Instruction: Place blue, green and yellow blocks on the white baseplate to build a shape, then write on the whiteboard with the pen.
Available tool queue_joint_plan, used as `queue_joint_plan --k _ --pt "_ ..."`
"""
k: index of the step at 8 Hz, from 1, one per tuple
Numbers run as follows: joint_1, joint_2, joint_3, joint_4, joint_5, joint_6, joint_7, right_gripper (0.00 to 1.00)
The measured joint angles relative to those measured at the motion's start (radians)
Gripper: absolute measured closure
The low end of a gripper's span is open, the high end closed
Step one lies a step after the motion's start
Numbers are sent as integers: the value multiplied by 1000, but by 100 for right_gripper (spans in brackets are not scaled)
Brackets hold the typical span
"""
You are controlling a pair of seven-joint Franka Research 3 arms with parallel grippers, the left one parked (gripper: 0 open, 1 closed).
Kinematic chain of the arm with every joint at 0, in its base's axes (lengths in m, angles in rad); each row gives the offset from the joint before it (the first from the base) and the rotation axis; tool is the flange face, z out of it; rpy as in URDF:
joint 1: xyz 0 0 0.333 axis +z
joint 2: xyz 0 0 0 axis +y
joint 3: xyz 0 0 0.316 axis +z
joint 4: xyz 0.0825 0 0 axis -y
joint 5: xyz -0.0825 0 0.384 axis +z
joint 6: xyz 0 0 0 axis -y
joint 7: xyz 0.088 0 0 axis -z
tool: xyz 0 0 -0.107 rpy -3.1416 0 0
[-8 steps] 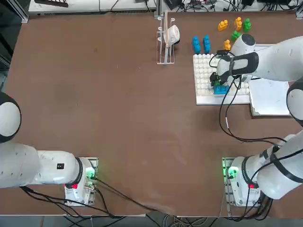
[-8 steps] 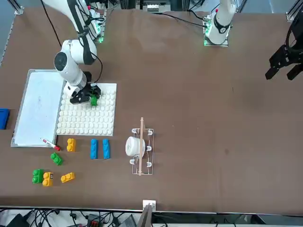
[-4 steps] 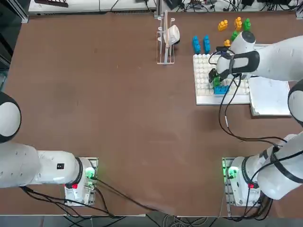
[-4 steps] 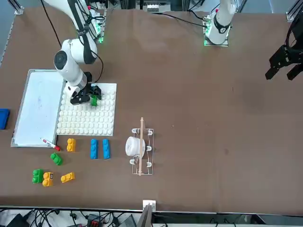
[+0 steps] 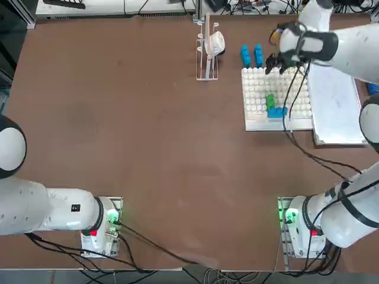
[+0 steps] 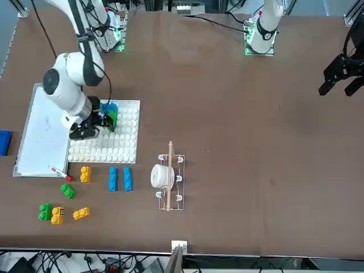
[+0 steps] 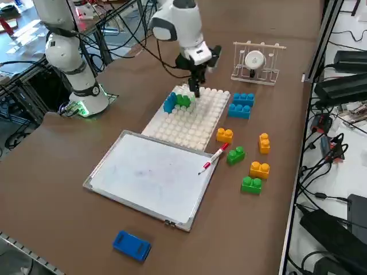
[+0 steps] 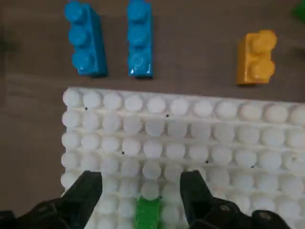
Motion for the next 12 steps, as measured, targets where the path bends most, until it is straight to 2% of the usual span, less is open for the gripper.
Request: queue_joint_plan --k 6,8,10,12 --pt "-55 416 21 422 22 -9 3 0" --pt "-69 479 40 498 43 -9 4 0" --pt "-90 510 68 550 68 -9 5 1" --pt "-94 538 72 574 84 -10 5 4"
